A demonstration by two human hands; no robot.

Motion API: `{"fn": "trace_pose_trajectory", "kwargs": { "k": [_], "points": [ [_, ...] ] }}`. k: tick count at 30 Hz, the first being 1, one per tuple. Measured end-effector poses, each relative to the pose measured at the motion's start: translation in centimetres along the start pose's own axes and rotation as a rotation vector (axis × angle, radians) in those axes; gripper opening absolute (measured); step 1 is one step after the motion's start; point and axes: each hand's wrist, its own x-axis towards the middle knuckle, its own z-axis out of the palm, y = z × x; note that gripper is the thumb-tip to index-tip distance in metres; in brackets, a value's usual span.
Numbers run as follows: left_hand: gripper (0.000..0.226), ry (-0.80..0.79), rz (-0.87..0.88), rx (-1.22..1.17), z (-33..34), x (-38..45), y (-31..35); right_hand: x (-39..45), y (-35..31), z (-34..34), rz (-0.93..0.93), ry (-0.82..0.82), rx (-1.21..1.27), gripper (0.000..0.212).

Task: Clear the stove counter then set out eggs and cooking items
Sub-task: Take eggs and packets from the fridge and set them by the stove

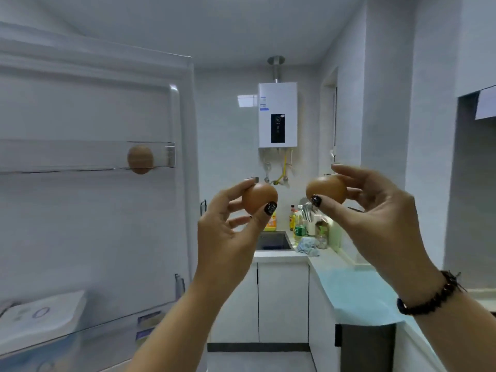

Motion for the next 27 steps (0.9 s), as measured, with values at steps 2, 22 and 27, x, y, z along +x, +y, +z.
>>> {"fn": "trace_pose_trajectory", "kwargs": {
  "k": [2,22,27],
  "points": [
    [0.043,0.034,-0.068,-0.118,3.6,-1.5,-0.7,-1.1,1.5,-2.4,0.055,0.019,-0.007,0.055],
    [0.048,-0.306,-0.8,-0.557,36.5,-17.7,-4.1,-13.7,11.1,-32.6,0.673,0.664,-0.044,0.049],
    [0.048,-0.425,-0.881,-0.623,41.4,-20.2,-3.2,-17.1,11.0,-36.5,0.788,0.813,-0.018,0.036]
  ]
}}
